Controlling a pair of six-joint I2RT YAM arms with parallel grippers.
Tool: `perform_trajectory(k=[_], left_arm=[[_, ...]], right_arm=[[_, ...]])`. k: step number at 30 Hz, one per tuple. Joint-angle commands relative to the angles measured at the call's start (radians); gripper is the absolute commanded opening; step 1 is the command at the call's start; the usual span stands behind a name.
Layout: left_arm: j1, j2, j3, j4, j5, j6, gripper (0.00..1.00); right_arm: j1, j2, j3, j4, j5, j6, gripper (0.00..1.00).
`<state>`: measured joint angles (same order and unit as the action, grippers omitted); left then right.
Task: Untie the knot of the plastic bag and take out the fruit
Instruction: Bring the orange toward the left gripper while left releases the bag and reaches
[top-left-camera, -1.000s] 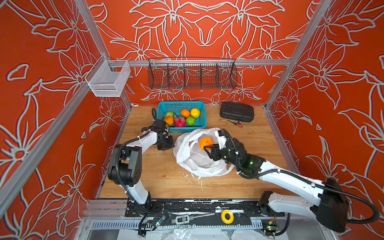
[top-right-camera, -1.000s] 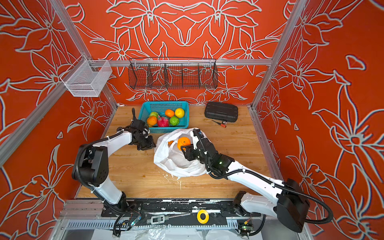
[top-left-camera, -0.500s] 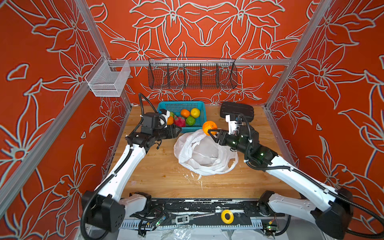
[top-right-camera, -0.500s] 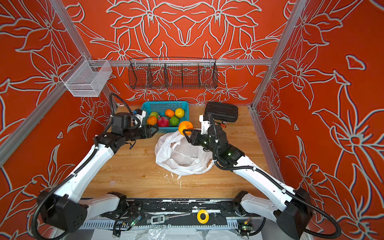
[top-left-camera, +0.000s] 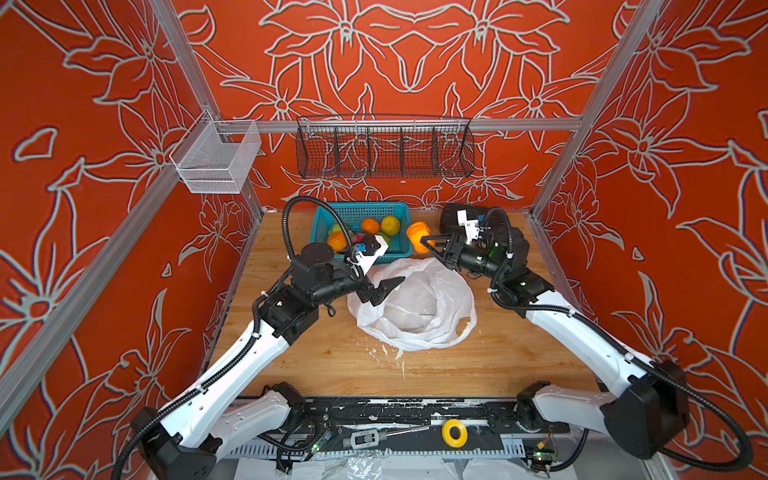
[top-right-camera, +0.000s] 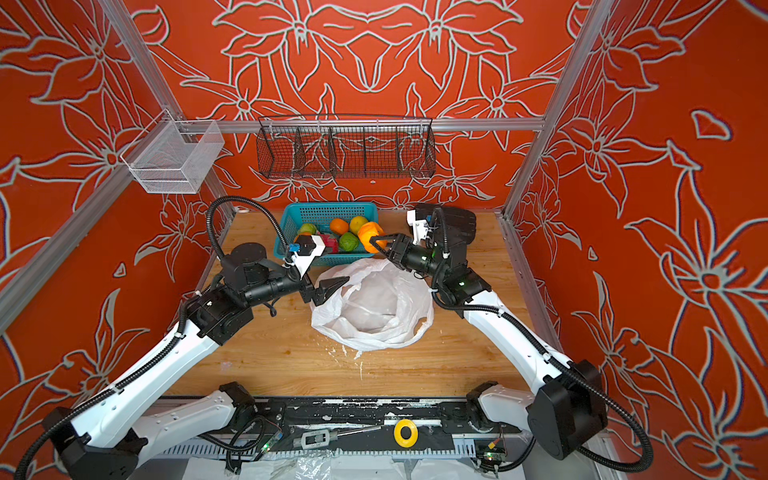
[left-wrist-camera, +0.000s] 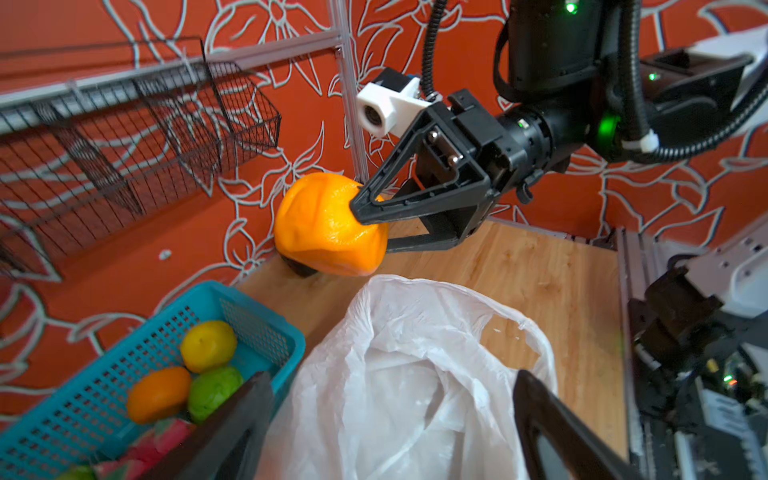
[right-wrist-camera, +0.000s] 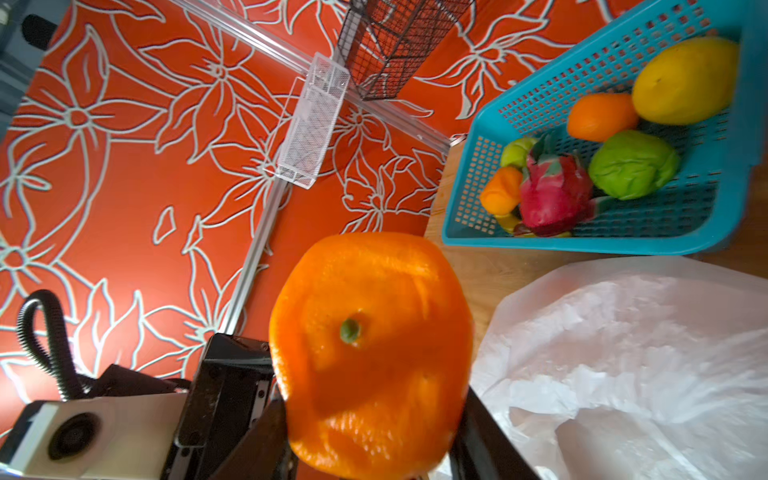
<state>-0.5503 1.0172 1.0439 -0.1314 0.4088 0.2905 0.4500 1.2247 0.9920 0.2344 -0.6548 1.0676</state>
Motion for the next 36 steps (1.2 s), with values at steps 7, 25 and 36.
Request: perform_trajectory(k=[7,25,36], left_arm=[[-0.019,0.114,0.087,0.151,0.01,0.228,1.0],[-0.022,0.278,0.183,0.192,0.014,0.277,0.88],[-0.023,0.275,0.182,0.171,-0.004,0.242,0.55]], right_arm=[[-0.002,0.002,0.02,0.131,-0.143,0.113,0.41],[-0.001,-0.016,-0.016,0.213,-0.215,0.154,0.41],[-0.001,-0.034,-0.024,0.166,-0.181,0.121,0.56]])
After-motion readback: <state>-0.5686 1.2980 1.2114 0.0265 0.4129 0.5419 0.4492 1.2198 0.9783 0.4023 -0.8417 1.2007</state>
